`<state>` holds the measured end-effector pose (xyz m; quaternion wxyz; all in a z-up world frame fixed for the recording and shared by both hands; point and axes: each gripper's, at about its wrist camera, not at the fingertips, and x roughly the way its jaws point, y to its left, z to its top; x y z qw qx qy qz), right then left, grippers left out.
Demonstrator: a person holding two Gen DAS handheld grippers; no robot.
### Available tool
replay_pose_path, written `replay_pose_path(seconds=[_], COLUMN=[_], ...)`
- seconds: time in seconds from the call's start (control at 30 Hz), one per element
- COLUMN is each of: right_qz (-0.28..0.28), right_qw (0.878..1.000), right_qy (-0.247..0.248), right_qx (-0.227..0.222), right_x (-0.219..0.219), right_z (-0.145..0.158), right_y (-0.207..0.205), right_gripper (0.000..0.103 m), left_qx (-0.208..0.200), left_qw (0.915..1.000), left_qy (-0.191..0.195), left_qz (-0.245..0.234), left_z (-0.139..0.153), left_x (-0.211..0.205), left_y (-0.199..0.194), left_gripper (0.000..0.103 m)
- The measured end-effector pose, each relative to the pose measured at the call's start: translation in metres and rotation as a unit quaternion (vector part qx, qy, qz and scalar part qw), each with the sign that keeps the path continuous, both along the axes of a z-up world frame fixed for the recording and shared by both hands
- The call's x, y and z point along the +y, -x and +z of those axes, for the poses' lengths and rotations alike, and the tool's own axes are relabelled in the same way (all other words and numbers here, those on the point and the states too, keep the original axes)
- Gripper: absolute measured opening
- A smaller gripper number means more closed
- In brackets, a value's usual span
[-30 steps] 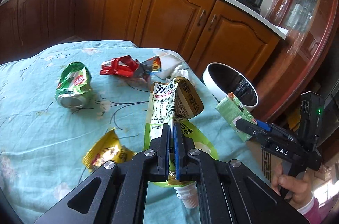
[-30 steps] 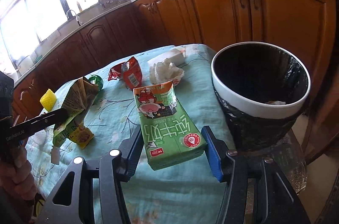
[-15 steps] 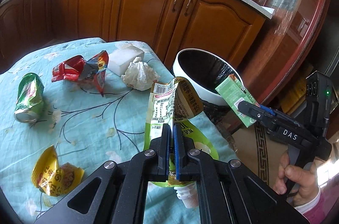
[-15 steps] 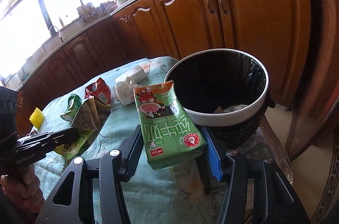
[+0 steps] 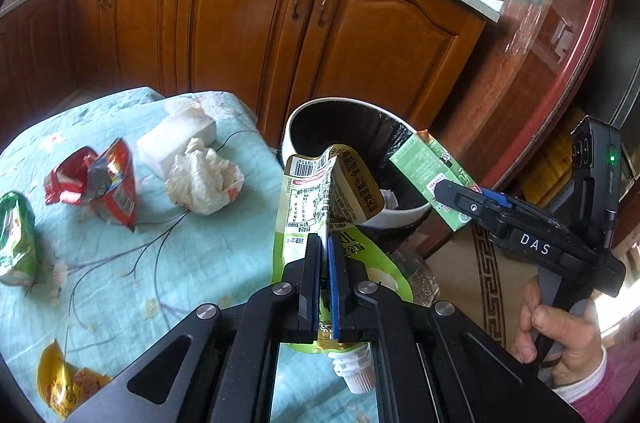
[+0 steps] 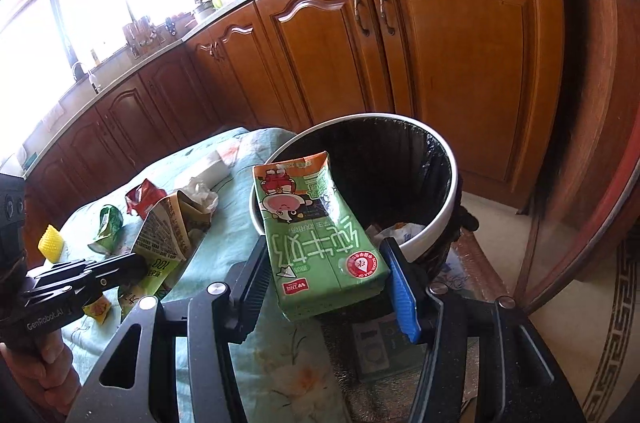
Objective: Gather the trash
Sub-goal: 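Carry the pouch and juice box over the bin and open both tools, then move both tools back over the table toward the yellow snack bag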
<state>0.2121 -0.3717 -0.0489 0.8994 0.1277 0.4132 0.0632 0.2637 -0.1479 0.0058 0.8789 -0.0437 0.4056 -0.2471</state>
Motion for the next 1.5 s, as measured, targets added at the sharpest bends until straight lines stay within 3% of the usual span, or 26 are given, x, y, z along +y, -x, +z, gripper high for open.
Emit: replay_pose_path(seconds=[0.7,1.07,1.13,1.2,1.23,1.5], right_qz=[0.005,0.005,0.010,0.009,0.008,-0.004], right_qw=[0.998,0.998,0.998,0.998,0.998,0.999], right_qy=[0.049,0.026,0.018,0.014,0.013,-0.011], right_qx=[0.037,0.055,0.057,0.056,0.057,0.041], right_x=[-0.025,-0.037,-0.038,-0.038,-0.038,-0.041], right_z=[-0.015,-0.025,-0.026,-0.026,-0.027,-0.021], right_y=[-0.062,-0.078,-0.079,-0.079,-0.078,-0.061], right_gripper=[0.055,0.055,0.056,0.056,0.058,0.068], left_qx=[0.014,0.025,0.028,0.025,0.021,0.016], left_qw=[0.9986,0.9982,0.9980,0.9983,0.9987,0.9997], left_qy=[-0.045,-0.048,-0.051,-0.051,-0.047,-0.014], left_qz=[-0.023,-0.026,-0.023,-0.012,-0.009,0.015], left_z=[-0.008,-0.015,-0.016,-0.015,-0.014,-0.013], left_x=[-0.080,-0.098,-0.100,-0.097,-0.094,-0.057], left_y=[-0.097,-0.121,-0.123,-0.121,-0.119,-0.087], left_gripper=[0.002,0.003,0.015,0.048,0.053,0.056])
